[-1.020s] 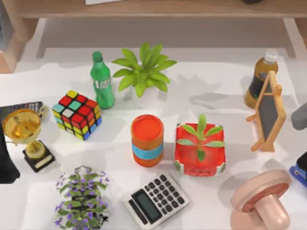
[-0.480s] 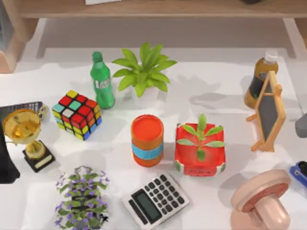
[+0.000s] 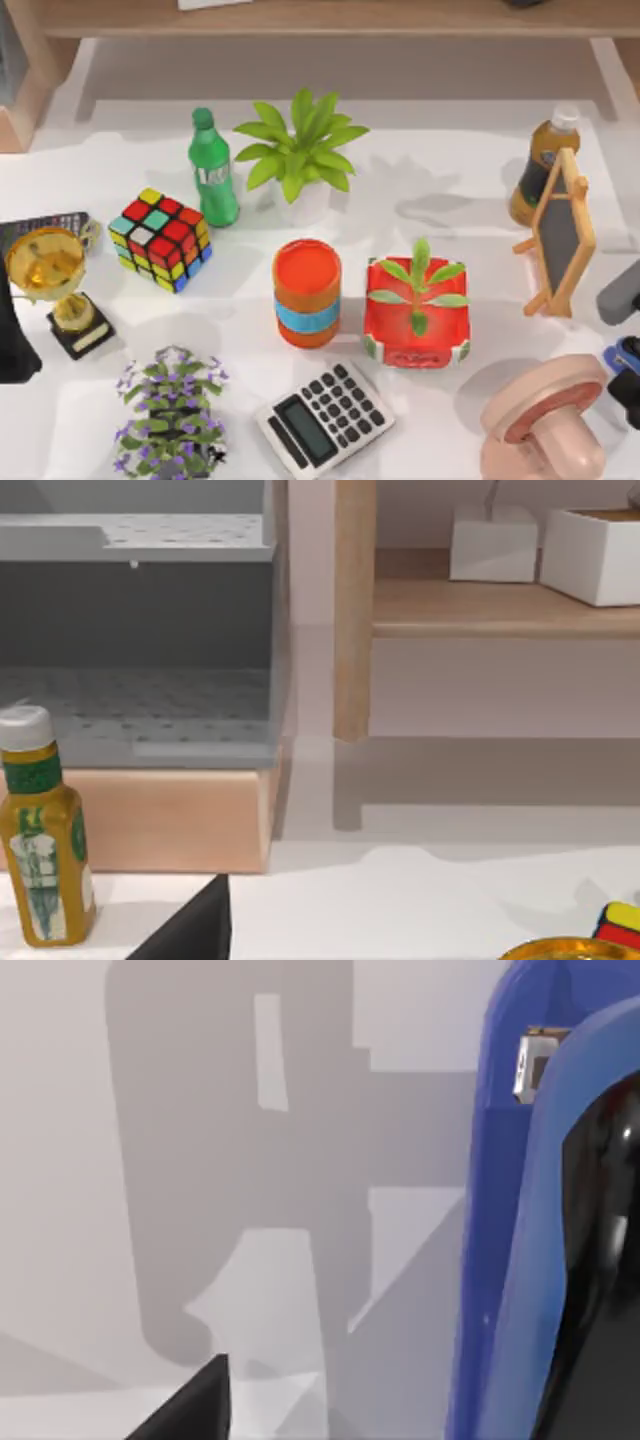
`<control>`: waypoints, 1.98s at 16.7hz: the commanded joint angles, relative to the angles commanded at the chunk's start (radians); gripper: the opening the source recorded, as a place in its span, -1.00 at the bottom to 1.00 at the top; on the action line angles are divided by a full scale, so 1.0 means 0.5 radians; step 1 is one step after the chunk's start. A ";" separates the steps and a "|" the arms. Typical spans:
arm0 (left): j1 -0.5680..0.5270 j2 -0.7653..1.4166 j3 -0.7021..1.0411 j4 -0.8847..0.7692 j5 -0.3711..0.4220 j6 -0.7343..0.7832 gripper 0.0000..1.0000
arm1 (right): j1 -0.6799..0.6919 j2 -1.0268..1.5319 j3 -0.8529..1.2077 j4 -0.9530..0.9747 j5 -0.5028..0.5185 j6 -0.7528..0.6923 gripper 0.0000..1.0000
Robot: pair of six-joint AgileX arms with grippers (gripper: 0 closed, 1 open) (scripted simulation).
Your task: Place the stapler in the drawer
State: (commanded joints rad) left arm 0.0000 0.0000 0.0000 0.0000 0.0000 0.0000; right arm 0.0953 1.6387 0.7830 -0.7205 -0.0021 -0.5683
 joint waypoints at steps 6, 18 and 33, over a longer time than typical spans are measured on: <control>0.000 0.000 0.000 0.000 0.000 0.000 1.00 | 0.074 0.096 0.062 0.041 -0.001 0.078 1.00; 0.000 0.000 0.000 0.000 0.000 0.000 1.00 | 0.074 0.096 0.062 0.041 -0.001 0.078 -0.66; 0.000 0.000 0.000 0.000 0.000 0.000 1.00 | 0.023 0.080 0.023 0.039 0.109 0.096 -1.00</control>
State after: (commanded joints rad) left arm 0.0000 0.0000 0.0000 0.0000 0.0000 0.0000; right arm 0.1069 1.6786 0.7947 -0.7011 0.0523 -0.5204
